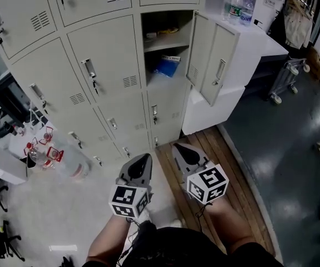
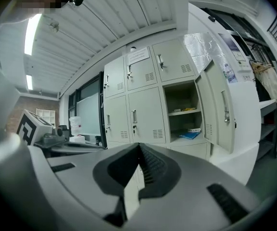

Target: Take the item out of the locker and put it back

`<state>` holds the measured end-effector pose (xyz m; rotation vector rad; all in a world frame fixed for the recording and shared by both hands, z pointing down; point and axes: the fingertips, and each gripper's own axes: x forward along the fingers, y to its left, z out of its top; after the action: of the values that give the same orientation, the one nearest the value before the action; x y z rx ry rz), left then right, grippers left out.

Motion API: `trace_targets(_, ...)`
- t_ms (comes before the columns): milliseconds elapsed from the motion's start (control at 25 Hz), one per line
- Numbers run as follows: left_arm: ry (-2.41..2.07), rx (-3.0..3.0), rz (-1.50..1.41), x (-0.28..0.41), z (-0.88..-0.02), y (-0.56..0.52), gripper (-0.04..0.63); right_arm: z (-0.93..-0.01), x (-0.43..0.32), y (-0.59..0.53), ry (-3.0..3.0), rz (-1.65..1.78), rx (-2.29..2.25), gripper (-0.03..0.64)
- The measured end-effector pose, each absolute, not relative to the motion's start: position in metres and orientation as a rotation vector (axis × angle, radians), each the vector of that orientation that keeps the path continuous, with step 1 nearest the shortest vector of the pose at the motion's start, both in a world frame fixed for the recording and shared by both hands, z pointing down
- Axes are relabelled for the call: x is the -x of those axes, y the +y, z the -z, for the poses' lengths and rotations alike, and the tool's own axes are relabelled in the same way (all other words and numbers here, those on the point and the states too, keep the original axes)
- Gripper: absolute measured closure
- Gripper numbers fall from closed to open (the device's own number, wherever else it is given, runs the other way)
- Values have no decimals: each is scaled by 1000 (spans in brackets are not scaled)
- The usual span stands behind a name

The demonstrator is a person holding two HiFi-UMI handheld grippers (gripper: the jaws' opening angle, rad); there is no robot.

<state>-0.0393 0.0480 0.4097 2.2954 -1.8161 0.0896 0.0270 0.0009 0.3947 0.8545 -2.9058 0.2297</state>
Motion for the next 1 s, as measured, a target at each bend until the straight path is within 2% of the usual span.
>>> trace_targets(1000, -1627, -2448, -119, 161, -411, -40, 591, -395, 93, -83, -2811, -189, -1087, 617)
